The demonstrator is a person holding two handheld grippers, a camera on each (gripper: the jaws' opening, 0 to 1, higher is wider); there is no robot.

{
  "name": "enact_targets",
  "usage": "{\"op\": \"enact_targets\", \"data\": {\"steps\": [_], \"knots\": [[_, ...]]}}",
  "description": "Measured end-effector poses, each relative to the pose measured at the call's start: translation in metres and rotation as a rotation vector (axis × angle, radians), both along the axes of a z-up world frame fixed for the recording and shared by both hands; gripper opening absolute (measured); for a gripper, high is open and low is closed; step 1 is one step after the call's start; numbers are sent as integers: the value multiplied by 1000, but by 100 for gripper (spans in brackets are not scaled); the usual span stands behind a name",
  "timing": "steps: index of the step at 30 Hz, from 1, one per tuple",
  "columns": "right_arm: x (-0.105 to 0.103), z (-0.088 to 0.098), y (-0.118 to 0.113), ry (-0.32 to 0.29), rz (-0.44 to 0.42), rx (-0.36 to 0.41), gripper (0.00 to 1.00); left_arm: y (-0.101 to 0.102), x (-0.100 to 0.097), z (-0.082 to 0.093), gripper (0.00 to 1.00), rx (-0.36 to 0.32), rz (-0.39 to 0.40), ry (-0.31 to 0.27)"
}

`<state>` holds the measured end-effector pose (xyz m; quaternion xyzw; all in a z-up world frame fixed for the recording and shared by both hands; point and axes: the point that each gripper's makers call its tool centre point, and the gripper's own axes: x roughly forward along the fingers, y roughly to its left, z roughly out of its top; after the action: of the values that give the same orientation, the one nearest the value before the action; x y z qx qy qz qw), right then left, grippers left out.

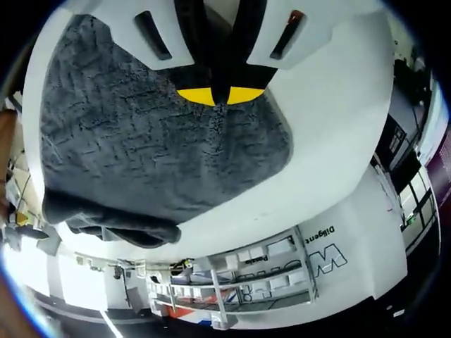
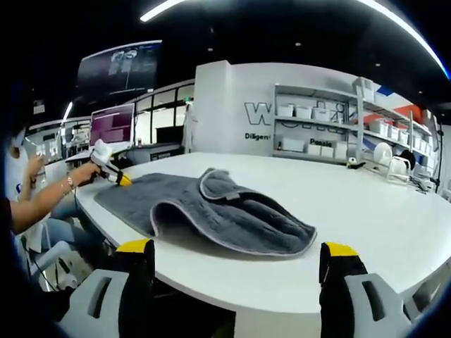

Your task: Open the folded towel by lifting each exposed corner and separating the folded layers until the towel lies flat within the target outline without major curled edges

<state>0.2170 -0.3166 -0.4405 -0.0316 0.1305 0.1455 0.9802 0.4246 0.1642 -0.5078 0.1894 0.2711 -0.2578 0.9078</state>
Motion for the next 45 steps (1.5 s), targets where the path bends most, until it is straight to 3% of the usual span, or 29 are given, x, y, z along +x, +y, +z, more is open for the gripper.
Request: {"op": "enact_targets", "data": {"steps": [14,19,23,26,31,35,41,45], "knots": [[1,-3,-1,9,-5,3,99,49,0,2,4,100,63,-4],[2,-4,4,12,3,-4,99,53,0,2,4,105,78,-10],[5,-5,9,18,14,-10,99,55,0,7,16,149,82,-54],[6,-7,11,26,21,-16,99,53,-6,13,35,90,97,-60],[6,-7,13,26,25,-18,99,34,-26,31,60,-145,67,-49],[7,-9,17,32,30,-24,99,26,-45,35,83,-198,45,-33],[13,-12,23,41,33,-37,99,11,-78,40,99,-279,20,-7],[15,-12,28,43,41,-50,99,4,-97,42,99,-312,3,-22]]}}
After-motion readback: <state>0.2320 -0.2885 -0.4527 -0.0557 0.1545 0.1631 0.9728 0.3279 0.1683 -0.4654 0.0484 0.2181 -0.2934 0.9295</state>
